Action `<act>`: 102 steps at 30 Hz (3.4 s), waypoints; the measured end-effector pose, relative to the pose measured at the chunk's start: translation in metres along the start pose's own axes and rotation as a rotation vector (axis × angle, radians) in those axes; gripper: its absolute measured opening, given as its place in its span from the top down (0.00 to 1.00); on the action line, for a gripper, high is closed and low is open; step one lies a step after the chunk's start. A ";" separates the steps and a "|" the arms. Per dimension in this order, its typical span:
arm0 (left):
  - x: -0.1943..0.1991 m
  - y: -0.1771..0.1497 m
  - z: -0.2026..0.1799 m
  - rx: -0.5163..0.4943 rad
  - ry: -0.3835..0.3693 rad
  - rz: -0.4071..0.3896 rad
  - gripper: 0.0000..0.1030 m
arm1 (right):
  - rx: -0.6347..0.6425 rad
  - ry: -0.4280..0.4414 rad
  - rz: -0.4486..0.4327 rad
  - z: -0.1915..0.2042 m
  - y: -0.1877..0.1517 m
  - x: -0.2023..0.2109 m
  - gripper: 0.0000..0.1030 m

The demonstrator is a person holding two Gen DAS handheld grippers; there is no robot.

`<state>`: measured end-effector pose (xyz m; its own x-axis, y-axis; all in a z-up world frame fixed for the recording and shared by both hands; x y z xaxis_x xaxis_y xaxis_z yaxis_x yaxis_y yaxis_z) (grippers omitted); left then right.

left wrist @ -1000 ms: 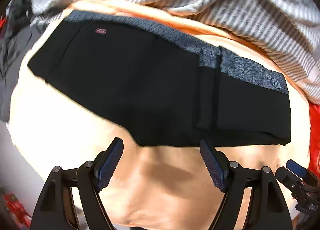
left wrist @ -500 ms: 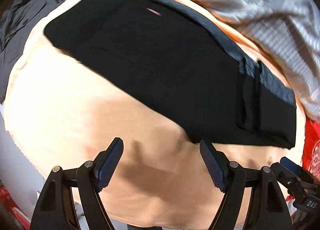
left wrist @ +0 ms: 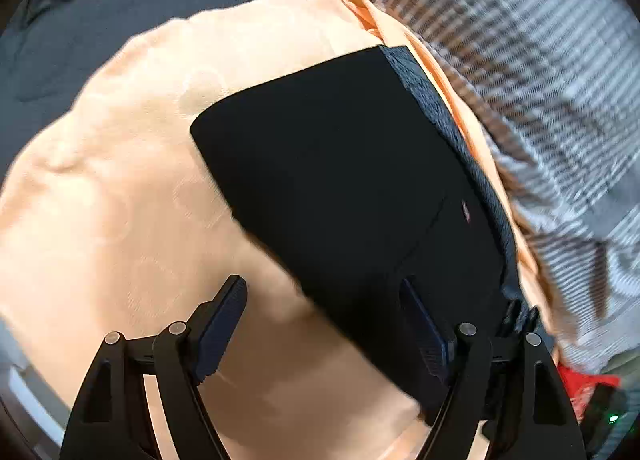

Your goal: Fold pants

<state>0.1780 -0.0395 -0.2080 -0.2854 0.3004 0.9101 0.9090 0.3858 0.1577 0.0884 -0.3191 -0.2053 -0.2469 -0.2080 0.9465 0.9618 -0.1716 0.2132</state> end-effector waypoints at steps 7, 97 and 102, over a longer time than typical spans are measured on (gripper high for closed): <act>0.000 0.015 0.003 0.070 -0.162 -0.009 0.23 | 0.015 -0.013 0.034 0.007 -0.004 -0.016 0.09; 0.077 -0.110 -0.258 -0.745 -0.042 -0.278 0.77 | -0.039 0.673 0.003 0.007 0.141 0.102 0.82; 0.069 -0.167 -0.314 -0.865 -0.100 -0.225 0.77 | -0.119 0.683 -0.087 -0.069 0.113 0.134 0.82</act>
<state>0.1019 -0.3573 -0.0512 -0.4723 0.3875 0.7917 0.7278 -0.3352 0.5982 0.1553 -0.4327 -0.0707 -0.3792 -0.7408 0.5544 0.9252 -0.3114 0.2167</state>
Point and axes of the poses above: each gripper's, at about its wrist camera, not at the fingertips, and x roughly against the way its jaws point, z to its left, y to its top, the point moved 5 cm from there along -x, roughly the way its jaws point, and after that the axes turned 4 degrees about -z, right-handed, at the moved point
